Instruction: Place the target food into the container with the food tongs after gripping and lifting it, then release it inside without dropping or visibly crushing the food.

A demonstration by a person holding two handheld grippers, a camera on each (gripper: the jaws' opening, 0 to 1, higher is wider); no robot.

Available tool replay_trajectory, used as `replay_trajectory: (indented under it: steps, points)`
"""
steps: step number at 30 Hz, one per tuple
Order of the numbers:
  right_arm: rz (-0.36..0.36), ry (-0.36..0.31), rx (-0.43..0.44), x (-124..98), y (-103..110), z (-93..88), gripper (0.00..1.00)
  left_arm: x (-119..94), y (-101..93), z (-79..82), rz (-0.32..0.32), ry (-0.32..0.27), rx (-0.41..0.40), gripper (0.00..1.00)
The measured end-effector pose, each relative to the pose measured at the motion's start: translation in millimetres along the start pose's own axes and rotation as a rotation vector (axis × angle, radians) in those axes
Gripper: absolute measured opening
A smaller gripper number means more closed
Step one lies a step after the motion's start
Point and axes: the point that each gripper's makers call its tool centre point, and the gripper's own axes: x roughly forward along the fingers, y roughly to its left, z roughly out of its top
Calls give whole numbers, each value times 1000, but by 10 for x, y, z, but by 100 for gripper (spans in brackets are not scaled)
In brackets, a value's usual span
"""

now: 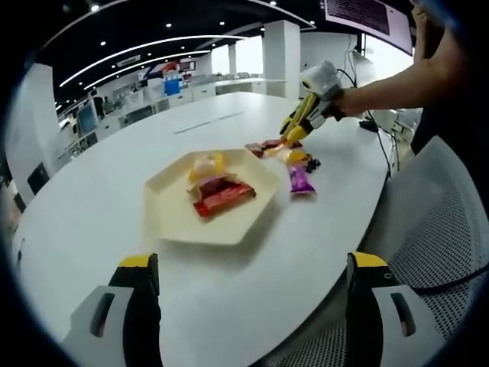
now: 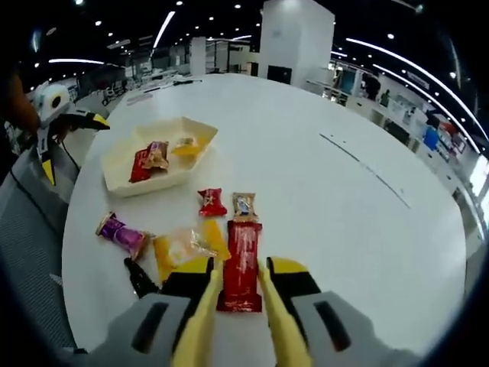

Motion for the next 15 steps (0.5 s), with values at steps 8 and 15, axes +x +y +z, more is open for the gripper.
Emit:
replay_trajectory:
  steps: [8,15]
  points:
    - [-4,18,33,-35,-35,-17,23,5,-10,-4,-6,-1,3,99]
    - [1,9,60,-115,-80,35,23,11,-37,-10,-18,5,10,99]
